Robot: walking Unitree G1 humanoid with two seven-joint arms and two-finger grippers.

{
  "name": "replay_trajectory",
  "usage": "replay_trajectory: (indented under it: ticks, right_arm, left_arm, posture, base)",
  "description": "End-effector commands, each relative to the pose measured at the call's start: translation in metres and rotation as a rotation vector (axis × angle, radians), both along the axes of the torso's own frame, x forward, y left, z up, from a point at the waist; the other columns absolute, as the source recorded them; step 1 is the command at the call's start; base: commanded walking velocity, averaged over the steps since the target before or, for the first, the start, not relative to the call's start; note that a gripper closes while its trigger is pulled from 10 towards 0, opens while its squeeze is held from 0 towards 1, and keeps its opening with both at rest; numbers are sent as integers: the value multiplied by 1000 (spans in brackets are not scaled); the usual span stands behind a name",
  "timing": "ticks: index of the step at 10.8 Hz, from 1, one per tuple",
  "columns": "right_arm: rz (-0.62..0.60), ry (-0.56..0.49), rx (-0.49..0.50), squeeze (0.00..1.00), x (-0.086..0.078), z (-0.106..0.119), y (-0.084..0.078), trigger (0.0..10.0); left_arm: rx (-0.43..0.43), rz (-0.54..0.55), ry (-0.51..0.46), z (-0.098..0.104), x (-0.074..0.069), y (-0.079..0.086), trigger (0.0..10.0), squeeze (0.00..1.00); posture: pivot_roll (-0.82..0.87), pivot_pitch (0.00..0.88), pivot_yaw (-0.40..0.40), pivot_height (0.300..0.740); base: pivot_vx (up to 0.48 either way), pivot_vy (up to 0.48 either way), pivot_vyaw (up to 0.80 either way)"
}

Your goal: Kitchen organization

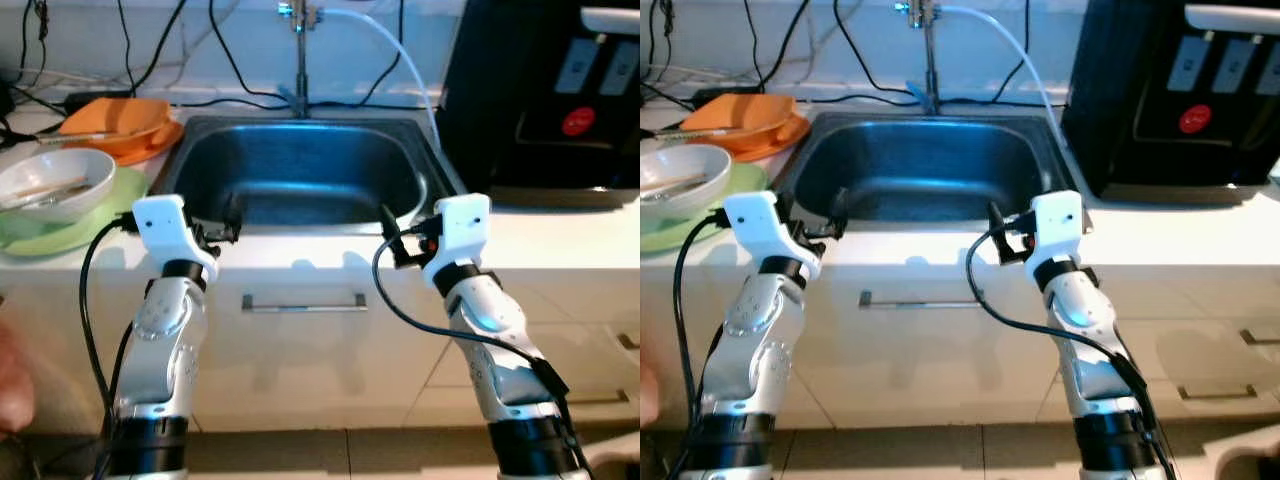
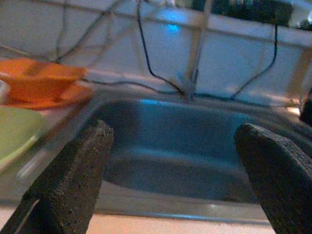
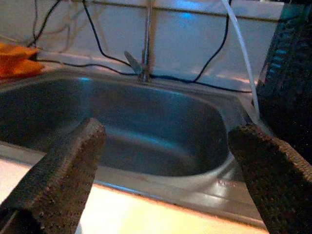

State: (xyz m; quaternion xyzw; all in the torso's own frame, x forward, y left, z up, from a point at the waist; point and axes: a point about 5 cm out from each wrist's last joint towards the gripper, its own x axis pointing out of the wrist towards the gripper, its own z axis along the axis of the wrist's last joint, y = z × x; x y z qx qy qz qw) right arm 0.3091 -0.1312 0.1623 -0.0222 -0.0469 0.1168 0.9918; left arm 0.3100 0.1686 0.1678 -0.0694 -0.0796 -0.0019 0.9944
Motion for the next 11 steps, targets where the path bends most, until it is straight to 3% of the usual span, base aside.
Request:
replay_trajectory:
  ticks: [1, 4, 8, 11]
  right_arm:
    - [25, -43, 11, 0, -2, 9, 3, 10000]
    - [26, -44, 16, 0, -1, 9, 4, 10000]
    - [12, -43, 23, 0, -1, 10, 1, 10000]
    - [8, -47, 23, 0, -1, 10, 1, 10000]
  left_arm:
    - [5, 22, -16, 4, -2, 2, 10000, 0]
    - [3, 18, -13, 1, -6, 0, 10000, 0]
    - [-14, 4, -14, 4, -5, -2, 10000, 0]
    - [-20, 2, -9, 5, -5, -2, 10000, 0]
  posture:
    - [25, 0, -2, 740]
    - [28, 0, -3, 740]
    - [25, 0, -3, 740]
    - [27, 0, -4, 740]
  base:
    - [0, 0, 0]
    - [0, 0, 546]
    - [0, 0, 0]
    - [0, 422, 0]
